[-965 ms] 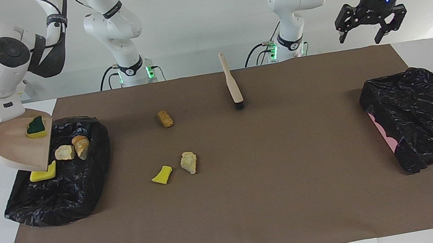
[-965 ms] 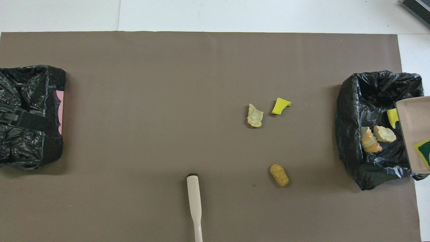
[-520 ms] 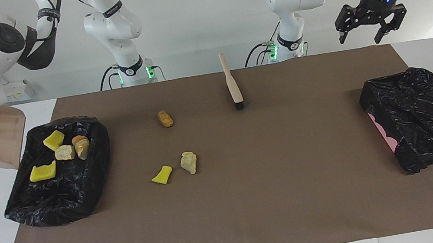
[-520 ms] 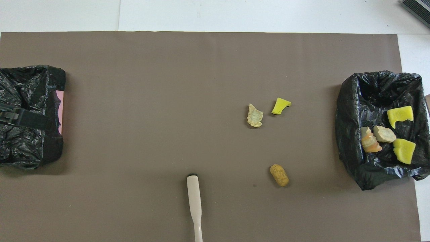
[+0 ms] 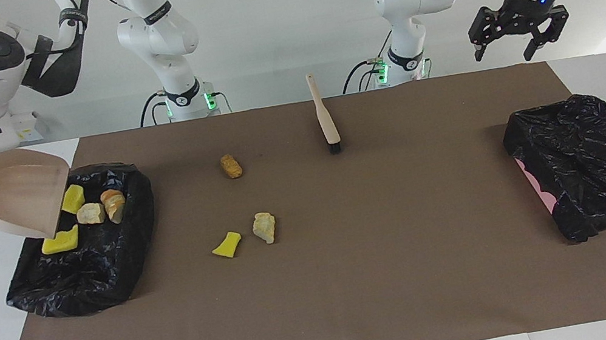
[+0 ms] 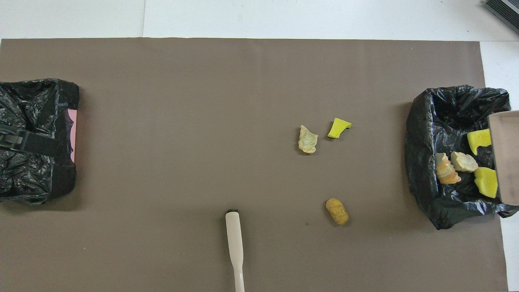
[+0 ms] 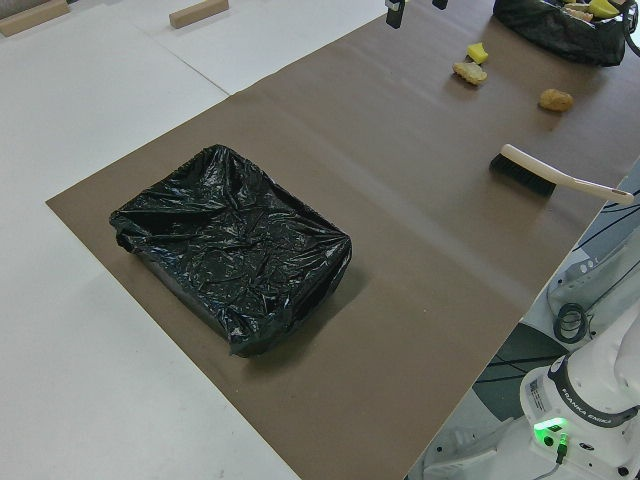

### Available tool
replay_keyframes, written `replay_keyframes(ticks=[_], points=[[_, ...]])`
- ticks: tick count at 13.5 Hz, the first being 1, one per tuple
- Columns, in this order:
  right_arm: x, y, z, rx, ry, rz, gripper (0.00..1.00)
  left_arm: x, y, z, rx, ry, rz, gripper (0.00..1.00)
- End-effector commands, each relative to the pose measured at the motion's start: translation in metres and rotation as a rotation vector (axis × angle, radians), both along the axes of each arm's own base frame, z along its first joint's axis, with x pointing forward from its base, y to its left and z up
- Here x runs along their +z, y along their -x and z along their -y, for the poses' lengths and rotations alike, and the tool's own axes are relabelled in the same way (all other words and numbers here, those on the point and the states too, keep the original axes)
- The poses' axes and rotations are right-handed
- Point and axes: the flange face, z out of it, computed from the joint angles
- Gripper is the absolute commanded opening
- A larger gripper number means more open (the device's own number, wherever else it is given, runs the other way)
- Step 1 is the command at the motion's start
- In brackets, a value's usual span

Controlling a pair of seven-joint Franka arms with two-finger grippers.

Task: Sweep and dump trash in bin
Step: 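Bring the empty dustpan back beside the brush with the right gripper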

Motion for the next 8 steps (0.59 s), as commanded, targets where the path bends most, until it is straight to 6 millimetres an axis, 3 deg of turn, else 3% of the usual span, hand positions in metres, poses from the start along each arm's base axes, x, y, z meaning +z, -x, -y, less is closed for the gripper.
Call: replay_keyframes(ticks=[1, 2, 8], points=[[-0.007, 0.0, -0.036, 0.011, -0.11, -0.027, 0.0, 0.002, 0.004, 0.0, 0.013, -0.011, 0.004, 1.0], [-0.017, 0.0, -0.045, -0.015, -0.181, -0.042, 0.0, 0.001, 0.004, 0.0, 0.015, -0.012, 0.001, 1.0], [-0.07, -0.004, -0.153, -0.255, -0.41, -0.038, 0.0, 0.002, 0.003, -0.001, 0.021, -0.01, 0.005, 1.0]])
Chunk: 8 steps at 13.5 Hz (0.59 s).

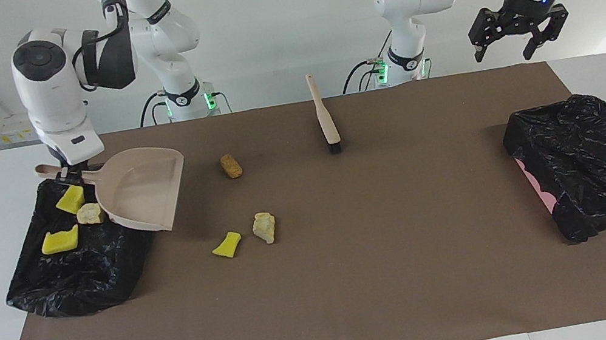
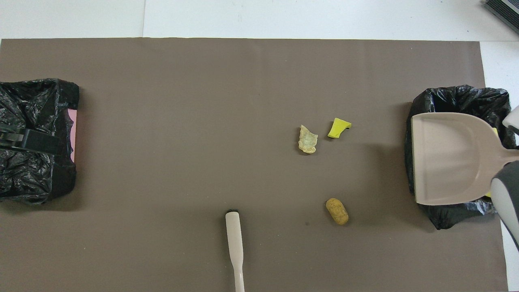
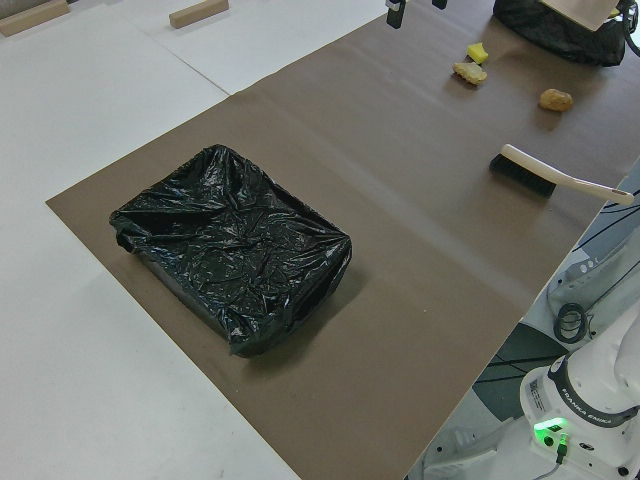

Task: Sweep and dump trash in bin
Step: 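Bring the empty dustpan back beside the brush with the right gripper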

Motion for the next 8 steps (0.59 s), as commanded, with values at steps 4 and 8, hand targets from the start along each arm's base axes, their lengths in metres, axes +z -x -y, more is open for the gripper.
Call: replay_keyframes(ticks=[4, 8], points=[[-0.049, -0.001, -0.126, -0.299, -0.078, -0.002, 0.0, 0.002, 0.003, -0.006, 0.019, -0.012, 0.003, 1.0], [-0.073, 0.005, -0.2, -0.527, -0.081, 0.04, 0.0, 0.003, 0.002, -0.007, 0.019, -0.011, 0.01, 1.0]])
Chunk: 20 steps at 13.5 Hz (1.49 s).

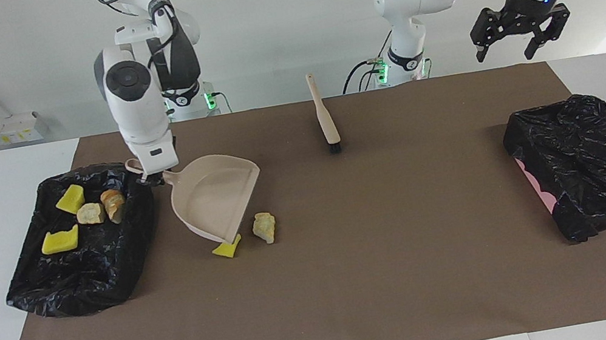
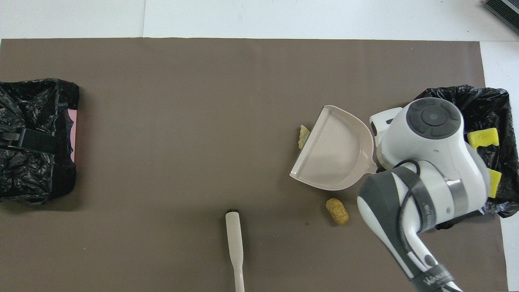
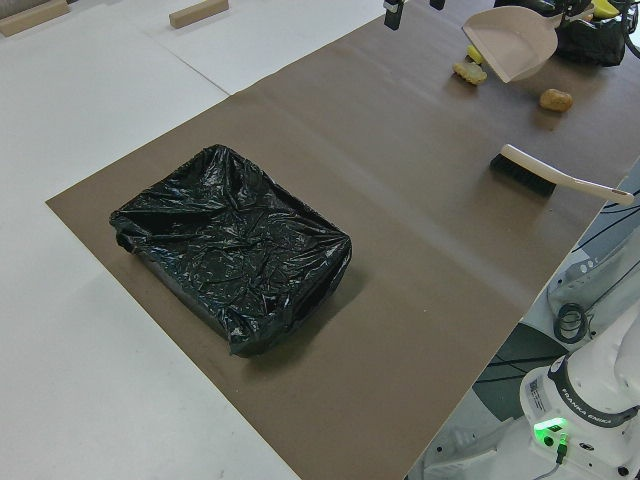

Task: Sweep and dump trash in bin
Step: 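Bring the empty dustpan back beside the brush with the right gripper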

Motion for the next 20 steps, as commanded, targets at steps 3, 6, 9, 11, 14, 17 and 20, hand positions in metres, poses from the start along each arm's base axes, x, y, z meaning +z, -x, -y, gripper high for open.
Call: replay_keyframes(ticks=[3, 6, 9, 11, 14, 17, 20], points=[[-0.019, -0.003, -0.076, -0.347, -0.048, 0.049, 0.0, 0.002, 0.003, -0.002, 0.01, -0.013, 0.004, 1.0], [-0.017, -0.009, -0.118, -0.596, -0.098, 0.083, 0.0, 0.002, 0.003, -0.001, 0.009, -0.013, 0.004, 1.0], [-0.023, -0.018, -0.162, -0.723, -0.096, 0.087, 0.0, 0.003, 0.004, -0.002, 0.01, -0.013, 0.004, 1.0], [-0.03, -0.029, -0.2, -0.817, -0.128, 0.049, 0.0, 0.003, 0.004, -0.001, 0.009, -0.013, 0.004, 1.0], [-0.049, -0.05, -0.237, -0.916, -0.117, 0.052, 0.0, 0.003, 0.004, -0.002, 0.01, -0.013, 0.004, 1.0], [-0.073, -0.068, -0.253, -1.006, -0.125, 0.045, 0.0, 0.002, 0.004, -0.001, 0.009, -0.013, 0.003, 1.0], [-0.073, -0.071, -0.256, -1.054, -0.171, 0.02, 0.99, 0.002, 0.004, -0.002, 0.01, -0.013, 0.003, 1.0]])
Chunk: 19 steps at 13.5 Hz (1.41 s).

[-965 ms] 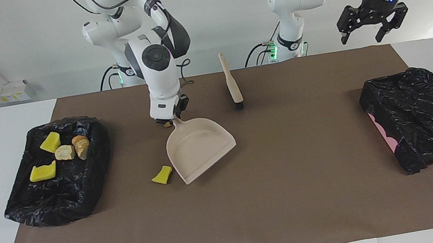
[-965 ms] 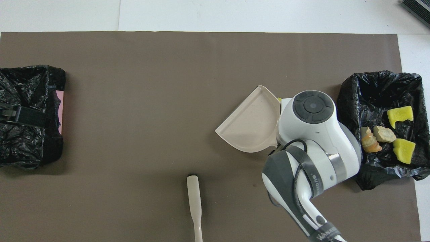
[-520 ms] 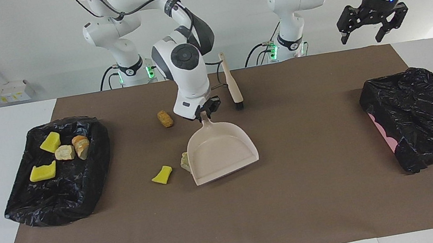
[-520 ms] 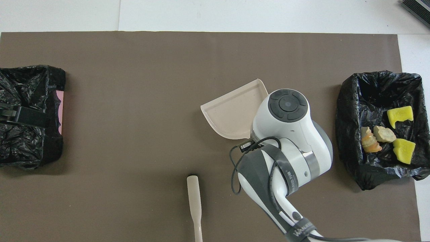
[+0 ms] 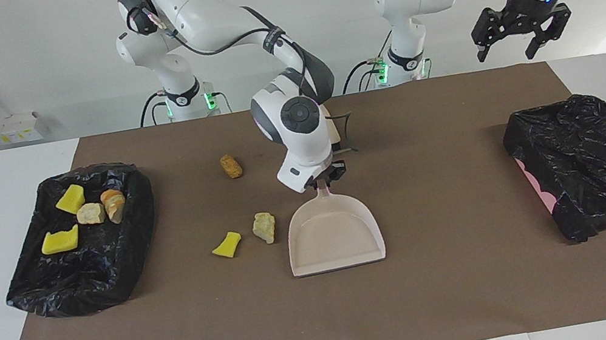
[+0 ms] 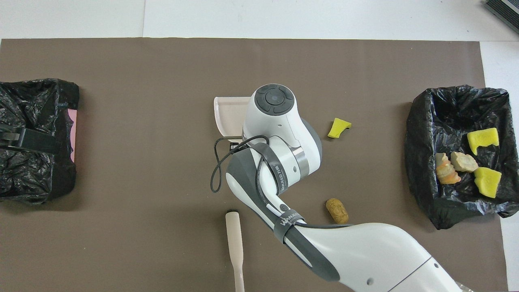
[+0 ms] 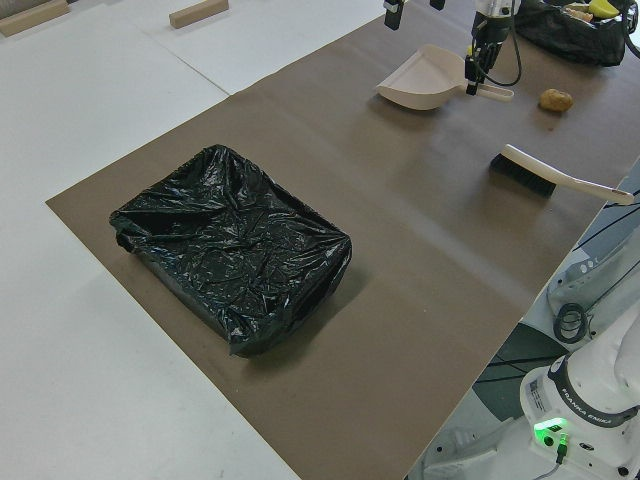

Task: Sweep and dump trash in bin
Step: 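Bring the empty dustpan back beside the brush with the right gripper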

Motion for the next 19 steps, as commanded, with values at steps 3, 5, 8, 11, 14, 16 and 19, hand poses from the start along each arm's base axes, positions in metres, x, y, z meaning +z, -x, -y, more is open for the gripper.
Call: replay_keyframes(ticks=[3, 5, 8, 11, 14, 16, 19], points=[[0.027, -0.002, 0.003, 0.011, -0.062, 0.026, 1.0, 0.002, 0.003, 0.0, 0.013, -0.011, 0.009, 1.0], [0.047, 0.004, 0.025, 0.003, -0.036, -0.022, 1.0, 0.002, 0.003, 0.0, 0.011, -0.013, 0.006, 1.0], [0.084, 0.014, 0.062, 0.006, -0.01, -0.089, 1.0, 0.0, 0.001, 0.008, -0.001, -0.003, 0.028, 1.0], [0.096, 0.077, 0.063, 0.036, 0.018, -0.12, 1.0, -0.008, -0.003, 0.026, -0.032, 0.002, 0.06, 1.0], [0.095, 0.128, 0.052, 0.083, 0.029, -0.102, 1.0, -0.042, -0.007, 0.065, -0.093, 0.004, 0.064, 1.0], [0.093, 0.16, 0.027, 0.088, 0.013, -0.047, 1.0, -0.072, -0.011, 0.103, -0.071, 0.012, 0.084, 1.0], [0.091, 0.192, 0.012, 0.083, 0.02, -0.036, 1.0, -0.11, 0.001, 0.162, -0.082, 0.026, 0.104, 1.0]])
